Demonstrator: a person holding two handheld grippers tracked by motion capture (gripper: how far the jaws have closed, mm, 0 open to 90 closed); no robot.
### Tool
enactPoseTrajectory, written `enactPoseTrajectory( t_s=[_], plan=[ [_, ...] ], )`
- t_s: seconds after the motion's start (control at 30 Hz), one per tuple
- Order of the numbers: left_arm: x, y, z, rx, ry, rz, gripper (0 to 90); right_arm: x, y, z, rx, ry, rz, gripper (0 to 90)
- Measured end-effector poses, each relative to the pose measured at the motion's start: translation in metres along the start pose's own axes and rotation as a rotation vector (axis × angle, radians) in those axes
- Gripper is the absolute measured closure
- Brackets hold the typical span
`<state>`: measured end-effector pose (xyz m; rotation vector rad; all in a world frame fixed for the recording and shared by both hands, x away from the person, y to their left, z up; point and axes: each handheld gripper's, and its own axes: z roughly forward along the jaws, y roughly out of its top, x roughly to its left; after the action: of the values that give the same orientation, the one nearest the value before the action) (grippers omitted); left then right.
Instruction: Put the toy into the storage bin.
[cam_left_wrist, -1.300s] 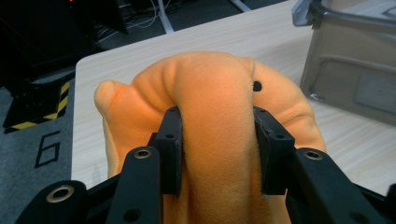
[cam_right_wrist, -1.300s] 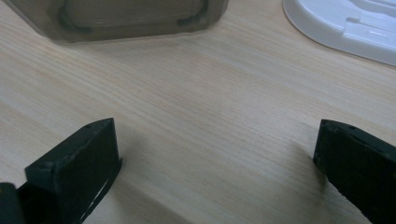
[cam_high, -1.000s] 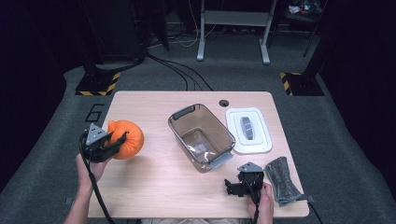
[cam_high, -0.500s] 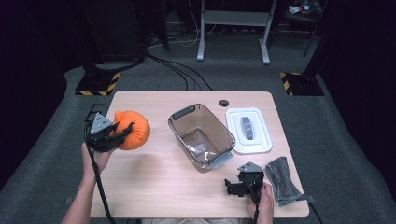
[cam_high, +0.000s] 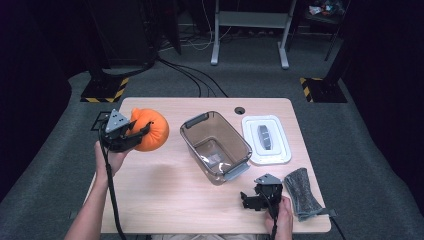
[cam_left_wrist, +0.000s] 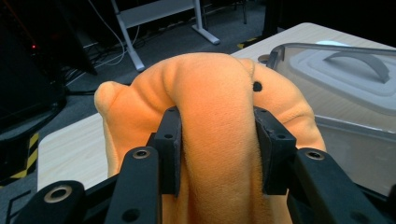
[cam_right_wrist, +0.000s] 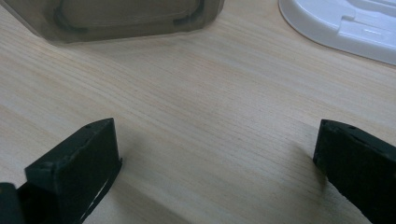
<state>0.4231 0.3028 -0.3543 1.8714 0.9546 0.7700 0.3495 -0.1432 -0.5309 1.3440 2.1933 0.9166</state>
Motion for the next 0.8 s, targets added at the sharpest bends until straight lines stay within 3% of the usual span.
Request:
enactPoseTrajectory(
  t_s=[0.3,0.8],
  plan=[
    [-0.006,0.015,0.010,-0.016,-0.040,0.023,59.1,0.000,0.000,0.000,0.000,0.000,-0.001,0.0],
    [-0.028,0.044,0.034,-0.028,-0.109,0.081,58.8,0.000,0.000,0.000,0.000,0.000,0.000,0.0]
  ],
)
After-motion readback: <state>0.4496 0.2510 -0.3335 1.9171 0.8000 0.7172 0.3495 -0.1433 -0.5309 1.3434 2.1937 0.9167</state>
